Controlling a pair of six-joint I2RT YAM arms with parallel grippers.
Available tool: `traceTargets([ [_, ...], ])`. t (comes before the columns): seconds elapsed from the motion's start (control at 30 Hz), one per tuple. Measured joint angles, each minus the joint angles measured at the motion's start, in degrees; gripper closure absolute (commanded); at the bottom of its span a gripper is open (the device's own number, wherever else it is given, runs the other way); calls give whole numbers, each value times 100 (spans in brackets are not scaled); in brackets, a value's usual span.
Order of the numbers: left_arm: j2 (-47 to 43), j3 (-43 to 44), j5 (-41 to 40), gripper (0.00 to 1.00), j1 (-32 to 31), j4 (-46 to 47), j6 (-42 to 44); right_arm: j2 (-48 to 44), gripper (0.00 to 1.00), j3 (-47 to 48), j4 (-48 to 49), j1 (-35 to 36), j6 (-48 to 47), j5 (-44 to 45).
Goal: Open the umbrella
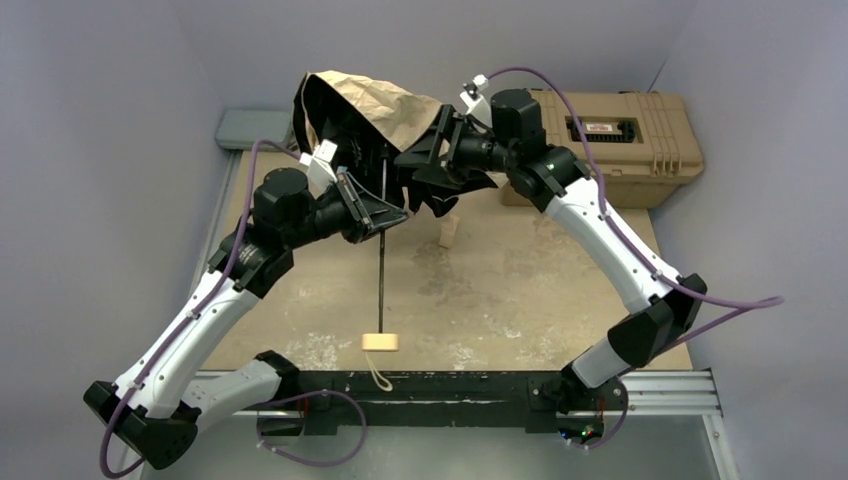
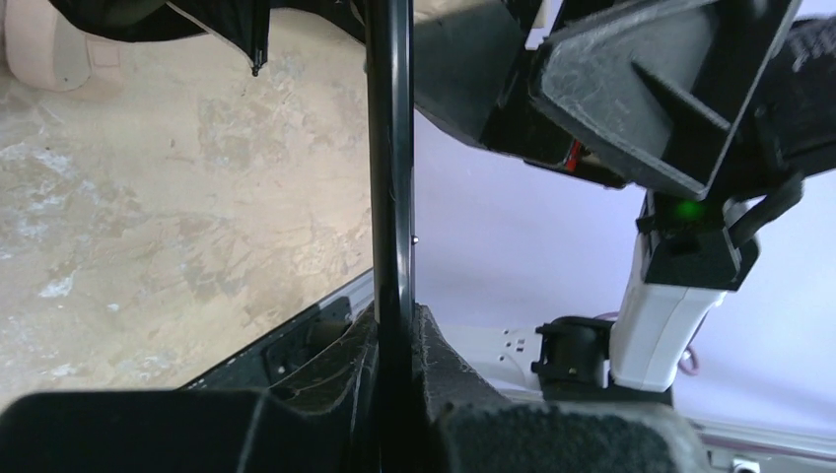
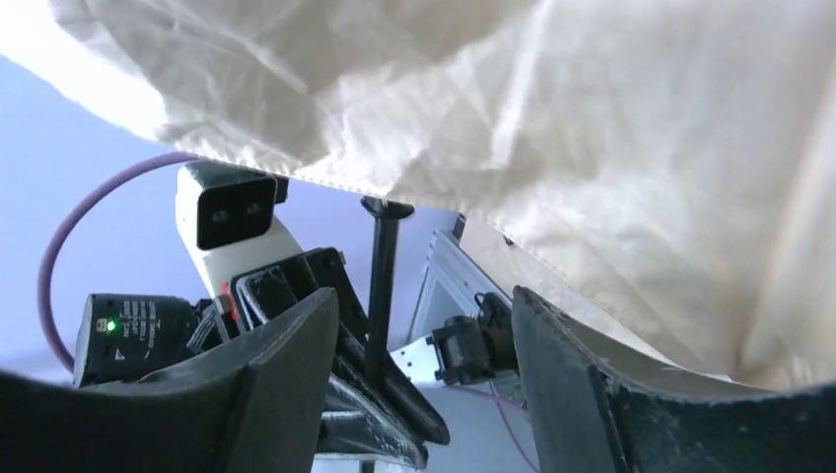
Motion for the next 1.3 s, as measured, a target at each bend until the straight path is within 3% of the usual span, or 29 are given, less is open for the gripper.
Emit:
traceTargets([
  [0.13,31,0,-81,100,0,199,-271,-374,52,-269,105,-24,190,332],
  [0.23,107,2,-85,100,0,326,-367,-431,67,-269,264,22,293,498],
  [0.33,190,9,-83,100,0,417,-472,-387,74,-269,503,74,448,590],
  [0.57,503,702,-122,100,-31,-210,-267,72,71,103,527,313,490,778],
  [0.77,669,1453,-341,100,-109,-1150,413,627,72,1283,-302,560,142,1303],
  [0.97,800,1740,-662,100,-227,-1399,763,1150,80,2529,-1276,796,-271,2011],
  [1.2,1204,2315,-1187,100,-535,-2048,1005,1364,99,3040,-1930,946,-632,2649],
  [1.3,1294,2479,-1366,100,-627,-2227,1069,1416,96,3176,-2046,1032,-813,2894],
])
